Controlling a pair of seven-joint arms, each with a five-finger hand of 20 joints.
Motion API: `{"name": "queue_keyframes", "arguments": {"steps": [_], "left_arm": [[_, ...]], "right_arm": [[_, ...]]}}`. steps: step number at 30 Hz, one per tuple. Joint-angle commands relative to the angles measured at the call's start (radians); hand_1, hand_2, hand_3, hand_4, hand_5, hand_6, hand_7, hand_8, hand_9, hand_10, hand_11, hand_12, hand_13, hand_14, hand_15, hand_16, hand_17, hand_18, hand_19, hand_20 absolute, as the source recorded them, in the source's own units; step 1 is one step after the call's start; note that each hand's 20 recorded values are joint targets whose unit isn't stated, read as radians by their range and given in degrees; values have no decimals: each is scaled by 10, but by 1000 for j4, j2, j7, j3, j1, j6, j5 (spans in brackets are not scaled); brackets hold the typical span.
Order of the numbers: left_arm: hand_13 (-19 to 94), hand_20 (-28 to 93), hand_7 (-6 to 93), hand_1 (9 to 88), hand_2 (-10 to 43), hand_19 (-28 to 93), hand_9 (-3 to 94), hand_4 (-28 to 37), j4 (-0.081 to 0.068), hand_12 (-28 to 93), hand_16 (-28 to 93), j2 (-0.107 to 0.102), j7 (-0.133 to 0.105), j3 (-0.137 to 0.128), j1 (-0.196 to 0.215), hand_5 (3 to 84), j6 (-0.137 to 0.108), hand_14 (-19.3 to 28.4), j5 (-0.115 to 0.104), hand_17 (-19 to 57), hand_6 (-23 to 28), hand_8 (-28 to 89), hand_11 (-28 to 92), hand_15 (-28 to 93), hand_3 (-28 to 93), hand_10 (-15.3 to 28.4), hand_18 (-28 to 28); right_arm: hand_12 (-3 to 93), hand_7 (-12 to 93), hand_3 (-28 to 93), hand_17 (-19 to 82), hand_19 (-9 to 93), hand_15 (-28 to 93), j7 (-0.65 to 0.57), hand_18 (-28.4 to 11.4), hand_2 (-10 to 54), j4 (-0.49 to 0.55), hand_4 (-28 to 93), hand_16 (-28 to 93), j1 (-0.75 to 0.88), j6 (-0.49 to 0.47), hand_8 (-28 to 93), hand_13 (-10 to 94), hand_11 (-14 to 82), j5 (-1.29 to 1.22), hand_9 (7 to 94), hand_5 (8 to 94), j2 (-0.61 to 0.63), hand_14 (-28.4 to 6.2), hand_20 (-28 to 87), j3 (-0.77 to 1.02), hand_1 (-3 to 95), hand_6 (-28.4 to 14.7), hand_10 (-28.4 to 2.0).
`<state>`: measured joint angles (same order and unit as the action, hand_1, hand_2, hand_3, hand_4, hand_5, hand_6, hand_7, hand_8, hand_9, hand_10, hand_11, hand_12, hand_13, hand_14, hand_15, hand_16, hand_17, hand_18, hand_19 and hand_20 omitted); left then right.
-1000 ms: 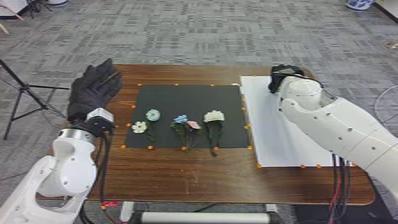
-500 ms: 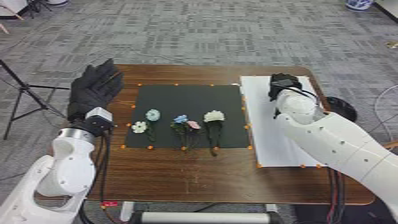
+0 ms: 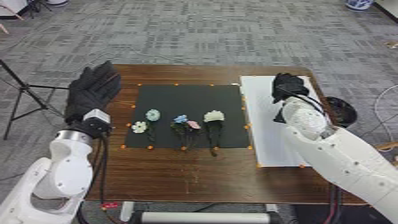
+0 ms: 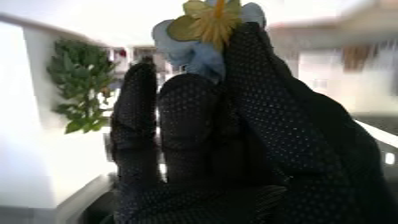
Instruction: Arrange flowers
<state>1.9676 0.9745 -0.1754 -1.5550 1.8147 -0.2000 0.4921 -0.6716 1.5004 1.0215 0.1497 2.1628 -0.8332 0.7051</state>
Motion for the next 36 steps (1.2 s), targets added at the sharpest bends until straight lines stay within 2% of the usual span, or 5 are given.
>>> {"name": "queue_keyframes", "arguments": {"steps": [1,8,15,33,36], "left_arm": [[218,57,74,271,171,314,299,-283,9,77,-44,2,-15,-19,35,403,16,152,-13,-70,99,-75,182,188,690,148,128],[220,57,72,272,166,313,299,-283,21,78,-43,-4,-26,-21,64,402,17,151,-22,-70,99,-74,179,186,692,148,129],[220,58,72,273,166,311,299,-283,29,79,-42,2,-30,-51,98,403,9,152,-22,-69,99,-74,177,185,691,147,129],[221,62,73,275,173,312,299,-283,26,80,-40,0,-34,-52,110,403,-10,154,-34,-72,98,-74,175,190,683,148,130],[223,63,74,275,174,315,301,-283,30,81,-39,-4,-55,-43,107,405,-39,154,-73,-73,98,-74,177,192,684,150,131]], "right_arm": [[536,414,703,329,732,672,-11,-190,-95,161,-282,436,120,28,5,660,249,43,738,668,-21,-61,381,27,629,10,-83],[533,398,710,331,734,660,25,-194,-95,291,-282,436,201,-3,8,666,245,48,741,679,-49,-60,379,37,626,8,-84],[529,387,709,330,734,647,18,-196,-95,343,-280,438,260,-9,4,672,238,31,744,684,-72,-60,375,39,625,7,-85],[499,335,705,328,734,618,12,-199,-95,348,-278,448,293,-9,-7,676,204,29,754,686,-140,-51,366,42,622,3,-84],[498,324,699,327,735,615,-6,-201,-95,342,-278,450,298,-37,-8,676,199,36,753,682,-165,-52,364,58,615,-2,-84]]}}
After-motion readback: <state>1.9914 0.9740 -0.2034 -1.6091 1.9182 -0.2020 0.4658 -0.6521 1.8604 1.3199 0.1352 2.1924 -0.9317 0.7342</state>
